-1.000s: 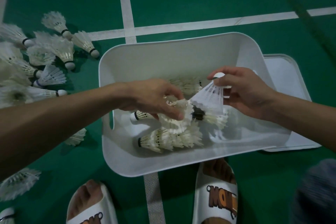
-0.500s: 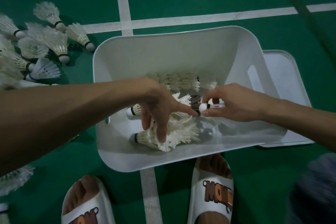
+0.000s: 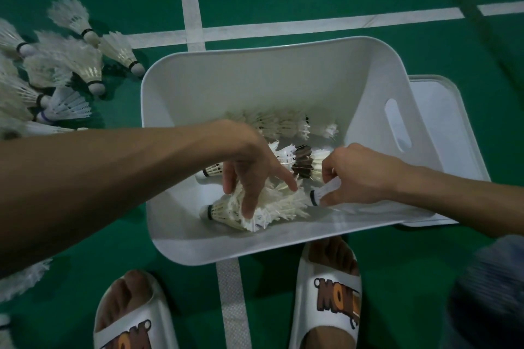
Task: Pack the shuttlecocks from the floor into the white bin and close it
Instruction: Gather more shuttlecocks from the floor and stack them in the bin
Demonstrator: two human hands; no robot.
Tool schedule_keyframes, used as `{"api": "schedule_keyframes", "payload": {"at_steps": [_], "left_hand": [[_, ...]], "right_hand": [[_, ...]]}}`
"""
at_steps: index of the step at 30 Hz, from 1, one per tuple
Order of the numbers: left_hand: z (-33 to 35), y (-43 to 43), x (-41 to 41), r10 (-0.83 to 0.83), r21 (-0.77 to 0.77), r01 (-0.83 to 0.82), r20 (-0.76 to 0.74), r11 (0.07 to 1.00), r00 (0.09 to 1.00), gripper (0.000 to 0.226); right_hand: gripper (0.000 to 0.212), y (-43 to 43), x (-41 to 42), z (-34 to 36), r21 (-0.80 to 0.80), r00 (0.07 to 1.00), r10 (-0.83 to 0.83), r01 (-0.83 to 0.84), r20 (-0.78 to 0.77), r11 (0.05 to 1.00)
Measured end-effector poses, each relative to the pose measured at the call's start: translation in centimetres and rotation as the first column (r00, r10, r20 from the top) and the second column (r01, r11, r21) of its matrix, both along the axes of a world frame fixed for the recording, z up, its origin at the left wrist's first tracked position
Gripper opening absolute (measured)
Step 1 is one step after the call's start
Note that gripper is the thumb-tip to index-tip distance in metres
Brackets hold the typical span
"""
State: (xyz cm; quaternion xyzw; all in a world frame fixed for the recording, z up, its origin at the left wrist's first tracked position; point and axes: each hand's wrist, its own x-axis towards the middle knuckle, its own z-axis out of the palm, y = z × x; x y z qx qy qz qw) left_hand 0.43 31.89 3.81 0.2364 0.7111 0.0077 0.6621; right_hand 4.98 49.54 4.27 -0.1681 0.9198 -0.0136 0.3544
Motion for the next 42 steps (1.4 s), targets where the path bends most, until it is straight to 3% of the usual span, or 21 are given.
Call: {"api": "schedule_keyframes", "payload": {"at_steps": [6,12,19,30,36,42], "left_hand": [[-0.1,-0.1,-0.1,0.019,0.016,-0.019,0.005,1.0,1.0,0.101],[0.1,-0.3,0.0,0.02,0.034,-0.02,-0.005,0.999,1.0,0.1],[0.0,-0.5,0.2,0.03,0.047,-0.03,-0.003,0.998,1.0,0.1],[0.3,-0.7,0.0,0.03,0.081,-0.028,-0.018,0.996,0.999,0.098],[0.6,-1.2,-0.3,0.001,0.108,0.005,-0.061,0.994,0.998,0.097],[2.8,-3.2,-1.4,0.236,0.184,-0.238,0.036,0.954,0.971,0.087]], "right_hand": [[0.039,-0.2,0.2,-1.5,-0.084,0.995,-0.101,0.101,0.004,0.991],[0.052,-0.2,-0.7,-1.3,-0.124,0.948,-0.146,0.187,0.283,0.974],[0.054,-0.5,-0.6,-2.4,-0.035,0.992,-0.018,0.022,0.126,0.999],[0.045,-1.0,-0.9,-3.9,-0.065,0.941,-0.225,0.249,0.254,0.966],[0.053,-1.2,-0.8,-3.9,-0.028,0.969,-0.131,0.14,0.209,0.99],[0.056,-0.5,-1.3,-1.8,-0.043,0.922,-0.173,0.199,0.346,0.979]]}}
